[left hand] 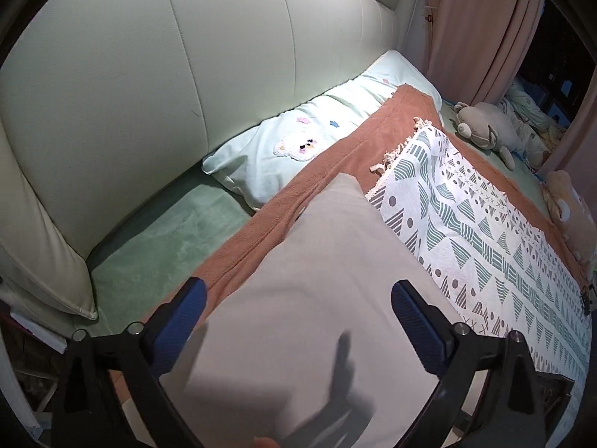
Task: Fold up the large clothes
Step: 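Lower the bundle onto the black clothes stack and open both grippers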
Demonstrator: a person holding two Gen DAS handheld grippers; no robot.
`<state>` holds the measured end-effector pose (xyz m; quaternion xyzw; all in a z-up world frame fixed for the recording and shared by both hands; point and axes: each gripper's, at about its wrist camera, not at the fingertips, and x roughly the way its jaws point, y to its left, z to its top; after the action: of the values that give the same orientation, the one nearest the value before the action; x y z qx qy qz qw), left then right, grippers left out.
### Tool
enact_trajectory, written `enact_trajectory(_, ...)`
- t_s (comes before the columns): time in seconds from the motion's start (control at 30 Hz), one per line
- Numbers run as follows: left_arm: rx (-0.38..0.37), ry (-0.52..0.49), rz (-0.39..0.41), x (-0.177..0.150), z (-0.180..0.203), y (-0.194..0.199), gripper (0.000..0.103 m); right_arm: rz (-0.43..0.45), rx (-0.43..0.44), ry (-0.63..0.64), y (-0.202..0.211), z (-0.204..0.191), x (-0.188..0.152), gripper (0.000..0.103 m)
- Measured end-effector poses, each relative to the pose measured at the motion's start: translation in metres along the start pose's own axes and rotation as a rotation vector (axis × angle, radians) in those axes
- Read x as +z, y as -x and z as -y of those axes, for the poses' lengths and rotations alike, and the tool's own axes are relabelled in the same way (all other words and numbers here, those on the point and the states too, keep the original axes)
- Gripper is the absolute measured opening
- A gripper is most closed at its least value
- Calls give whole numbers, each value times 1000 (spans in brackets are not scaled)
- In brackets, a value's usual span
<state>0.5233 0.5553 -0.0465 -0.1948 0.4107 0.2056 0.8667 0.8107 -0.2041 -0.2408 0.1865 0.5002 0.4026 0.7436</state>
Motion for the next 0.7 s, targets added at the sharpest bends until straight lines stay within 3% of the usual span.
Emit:
enact_trajectory(0.13,12,28,18,-15,-12,17,101,44,-88,-28,15,2,5,66)
enact_trajectory(0.47,-64,48,32,-68,-16,56,101,91,-160,-16,41,-45,-27,66)
enact_trajectory(0.6,-67,64,27,-88,-14,78,101,88,-171,3,76,-60,-43,66)
enact_trajectory(0.7,-72,51,37,-101,-5,101,101,85,-175,21,97,-68,-52,74)
